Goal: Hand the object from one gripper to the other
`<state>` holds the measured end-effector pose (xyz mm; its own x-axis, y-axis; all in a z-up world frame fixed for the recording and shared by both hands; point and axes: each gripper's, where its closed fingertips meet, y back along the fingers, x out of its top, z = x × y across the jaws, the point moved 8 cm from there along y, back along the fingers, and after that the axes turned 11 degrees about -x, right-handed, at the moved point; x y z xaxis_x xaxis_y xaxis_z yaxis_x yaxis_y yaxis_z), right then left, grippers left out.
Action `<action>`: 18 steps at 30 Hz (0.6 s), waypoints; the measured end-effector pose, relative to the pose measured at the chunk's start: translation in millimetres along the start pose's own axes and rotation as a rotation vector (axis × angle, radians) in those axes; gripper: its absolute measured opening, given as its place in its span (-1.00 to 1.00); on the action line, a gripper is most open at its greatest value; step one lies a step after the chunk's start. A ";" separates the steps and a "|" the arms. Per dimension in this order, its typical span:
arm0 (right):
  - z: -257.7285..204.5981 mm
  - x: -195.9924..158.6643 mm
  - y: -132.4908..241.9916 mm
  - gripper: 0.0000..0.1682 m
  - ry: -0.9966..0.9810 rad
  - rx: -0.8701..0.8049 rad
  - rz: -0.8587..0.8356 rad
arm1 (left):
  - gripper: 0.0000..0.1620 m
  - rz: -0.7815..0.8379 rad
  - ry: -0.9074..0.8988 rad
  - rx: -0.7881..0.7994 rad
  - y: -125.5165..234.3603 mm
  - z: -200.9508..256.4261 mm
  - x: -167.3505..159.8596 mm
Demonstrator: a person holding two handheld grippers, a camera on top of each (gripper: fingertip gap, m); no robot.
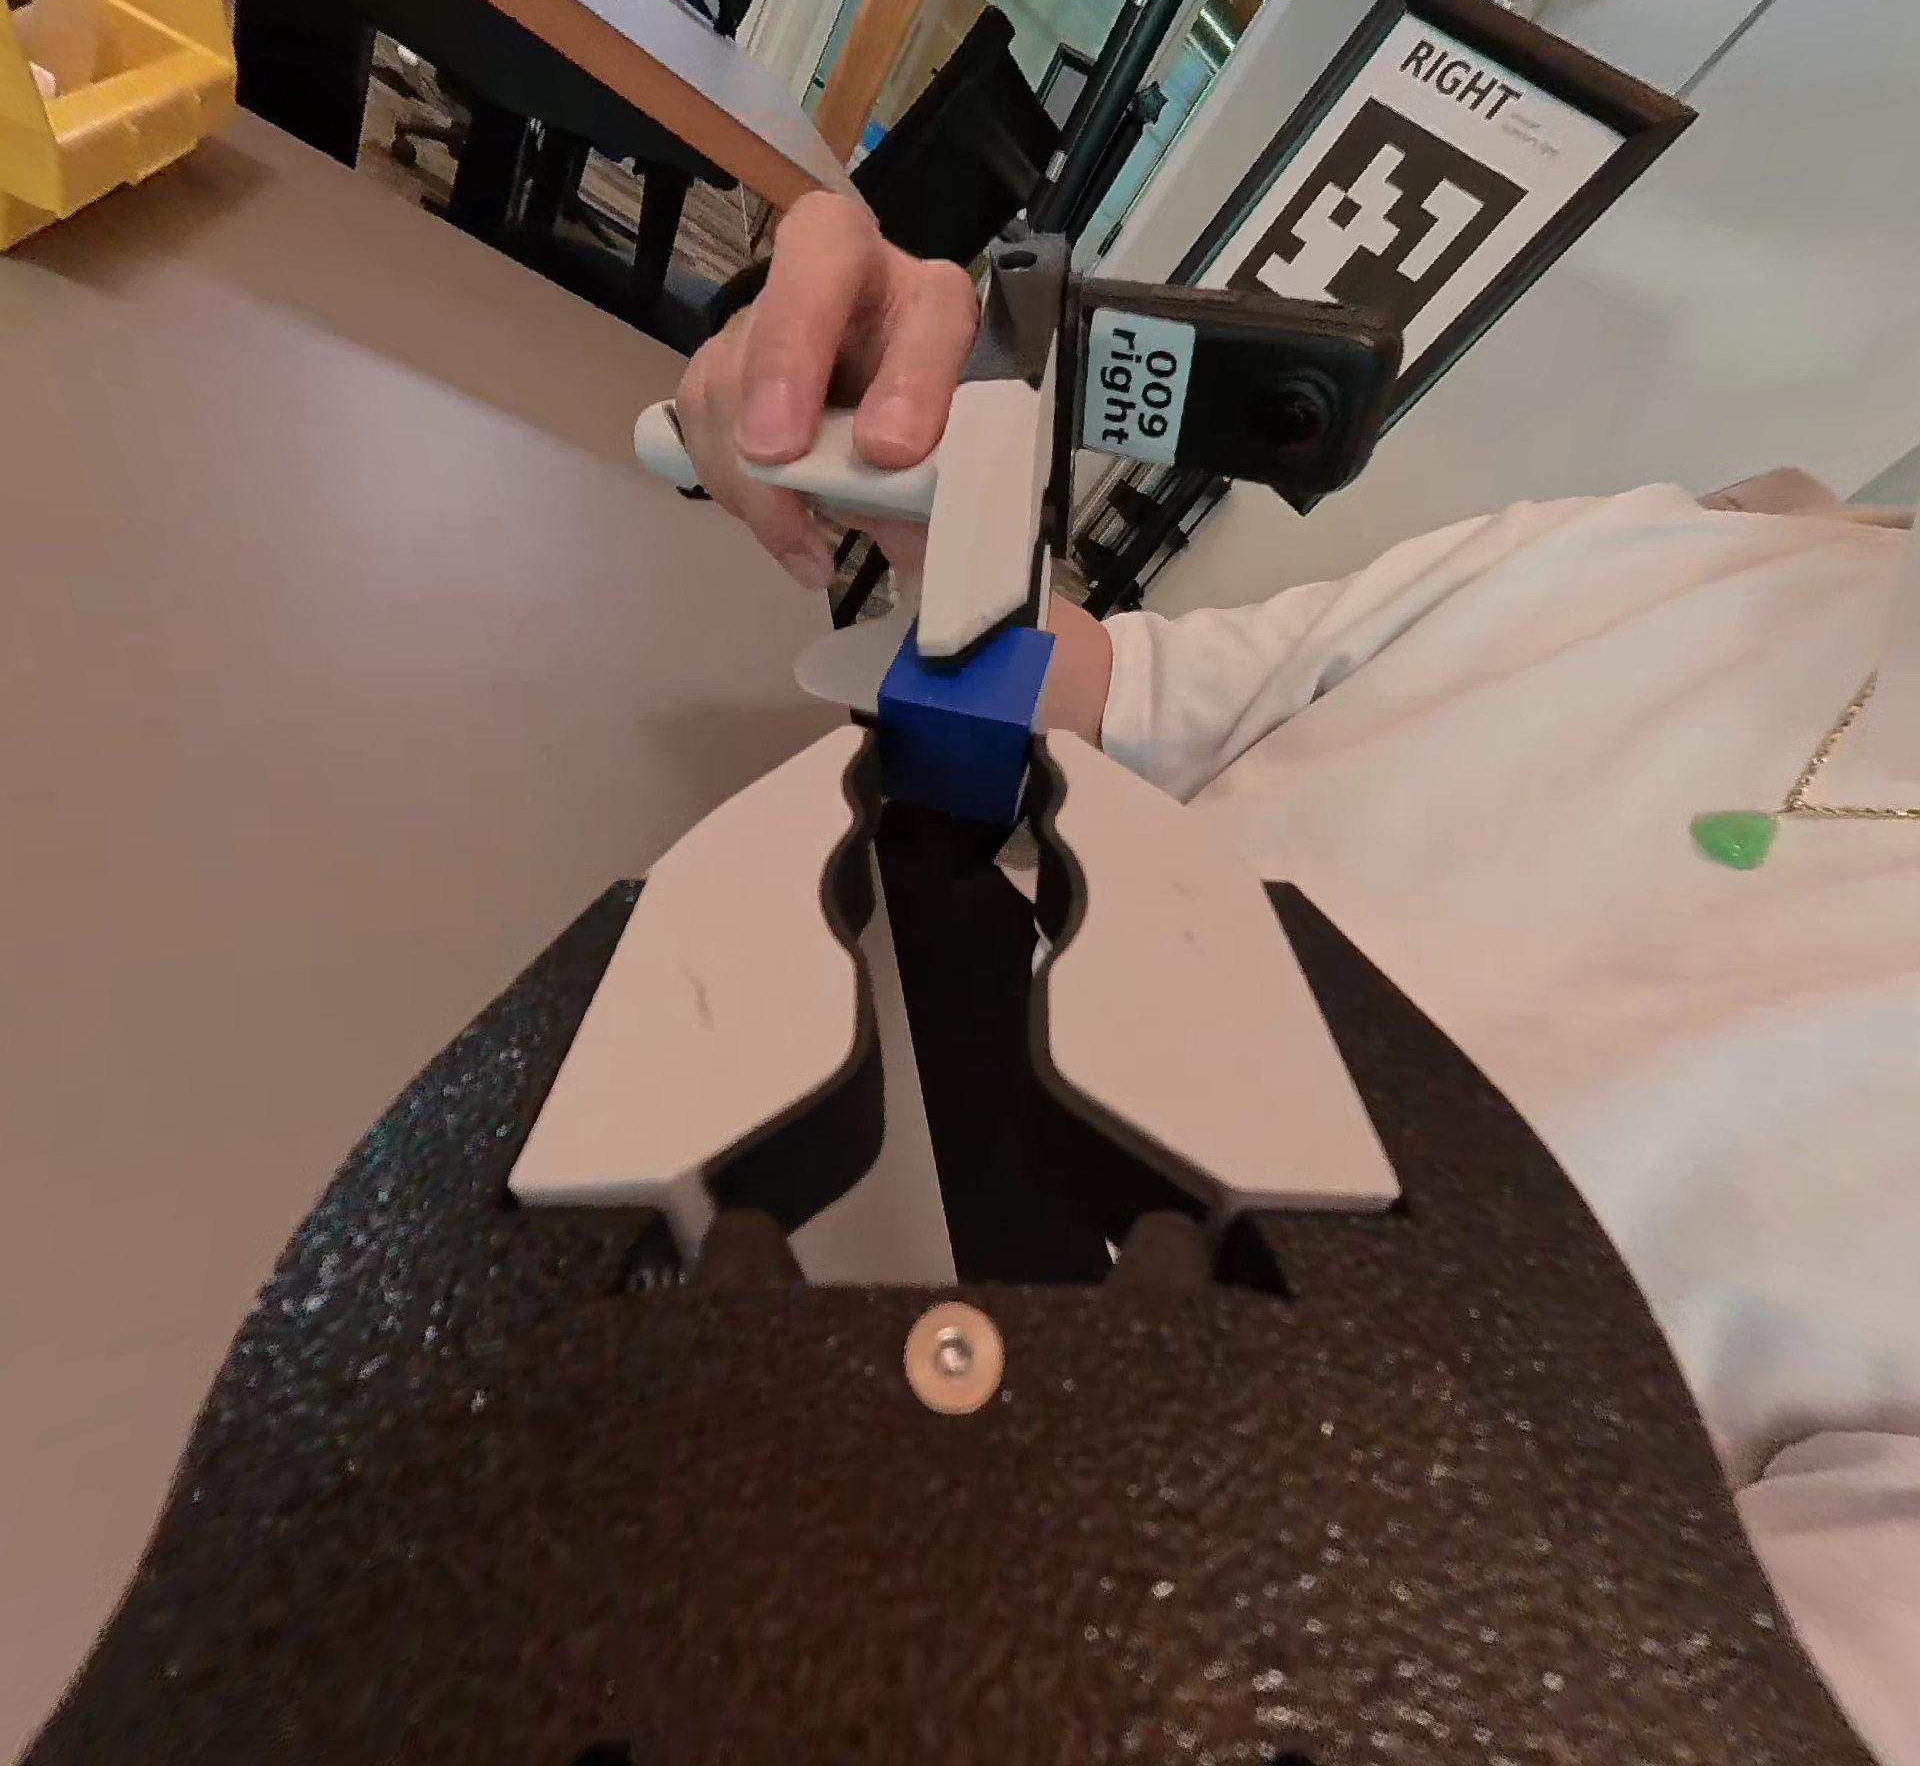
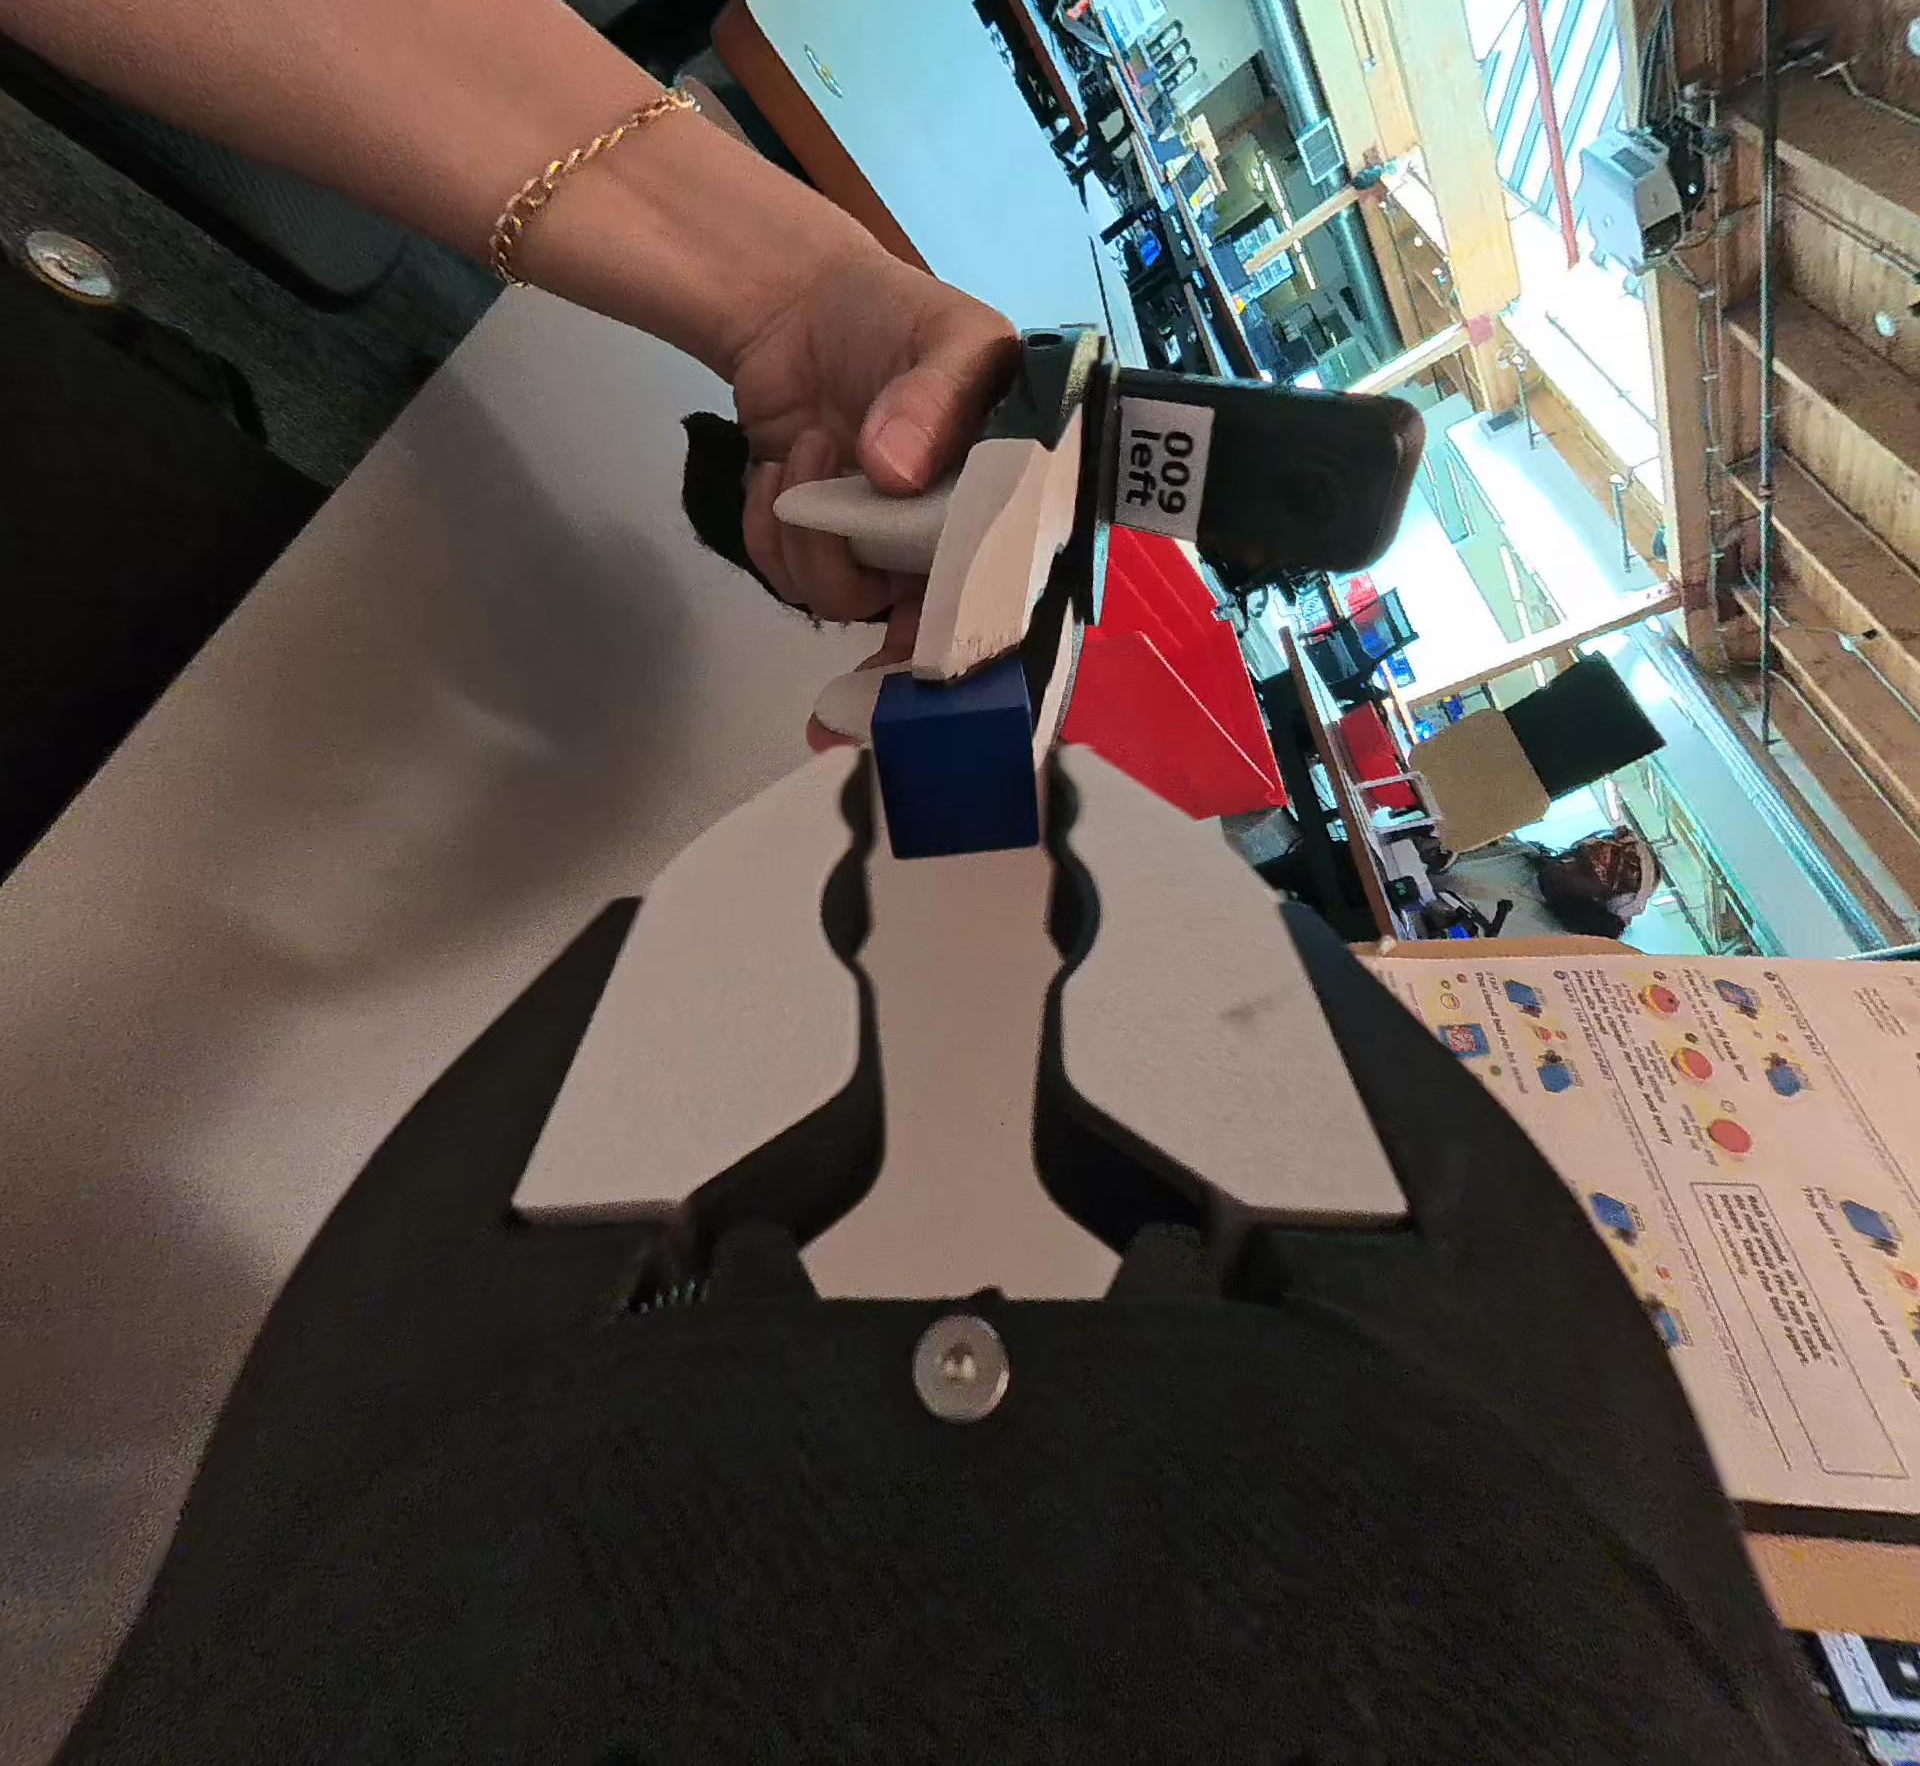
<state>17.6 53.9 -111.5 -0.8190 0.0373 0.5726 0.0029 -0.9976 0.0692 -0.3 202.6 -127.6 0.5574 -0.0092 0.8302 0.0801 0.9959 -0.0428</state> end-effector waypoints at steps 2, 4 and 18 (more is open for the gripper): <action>0.1 -2.4 -2.1 -0.67 0.008 0.000 -0.020 | -0.67 0.013 0.008 0.018 1.8 -1.8 0.1; 4.4 -5.7 -4.6 -0.67 -0.007 -0.042 -0.085 | -0.67 0.070 -0.013 0.068 5.1 -4.2 4.0; 19.6 -33.6 -19.0 -0.67 0.051 -0.344 -0.514 | -0.41 0.093 -0.219 0.777 -11.0 -3.9 26.1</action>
<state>56.3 72.7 -116.1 -0.6925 0.5239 0.4959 -0.5777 -0.8145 0.0538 16.6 191.1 -107.6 0.3526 0.0140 0.9357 -0.5997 0.7709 0.2145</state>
